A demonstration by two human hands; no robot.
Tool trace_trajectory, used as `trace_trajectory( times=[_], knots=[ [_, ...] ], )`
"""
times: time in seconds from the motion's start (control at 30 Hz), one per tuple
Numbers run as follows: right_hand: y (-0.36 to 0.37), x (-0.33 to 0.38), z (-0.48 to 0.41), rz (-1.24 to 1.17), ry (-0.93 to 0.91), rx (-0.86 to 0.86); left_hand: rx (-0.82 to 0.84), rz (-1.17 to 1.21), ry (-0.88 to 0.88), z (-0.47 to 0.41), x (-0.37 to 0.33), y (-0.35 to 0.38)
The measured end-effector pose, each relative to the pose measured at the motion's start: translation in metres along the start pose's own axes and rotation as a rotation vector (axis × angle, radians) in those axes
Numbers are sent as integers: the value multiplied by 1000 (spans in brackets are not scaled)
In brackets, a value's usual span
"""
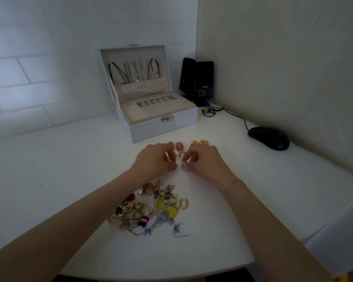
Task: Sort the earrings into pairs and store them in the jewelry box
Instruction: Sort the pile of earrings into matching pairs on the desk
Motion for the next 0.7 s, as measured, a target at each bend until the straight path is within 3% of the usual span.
trace_trajectory(
  times=[0.5,0.7],
  knots=[
    [1,0,-1,35,-13,-22,-78,84,60,0,11,-6],
    [-12,3,5,-223,21,-33,-122,131,73,24,37,-44]
  ],
)
Point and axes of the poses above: each hand's wrist, its own z-axis away from the middle knuckle, its own y-axis out of the palm, x = y × z, the point moved 7 cm from there along -z, towards the middle knuckle, and after that the axes turned 8 degrees about z, right-handed, at the moved point
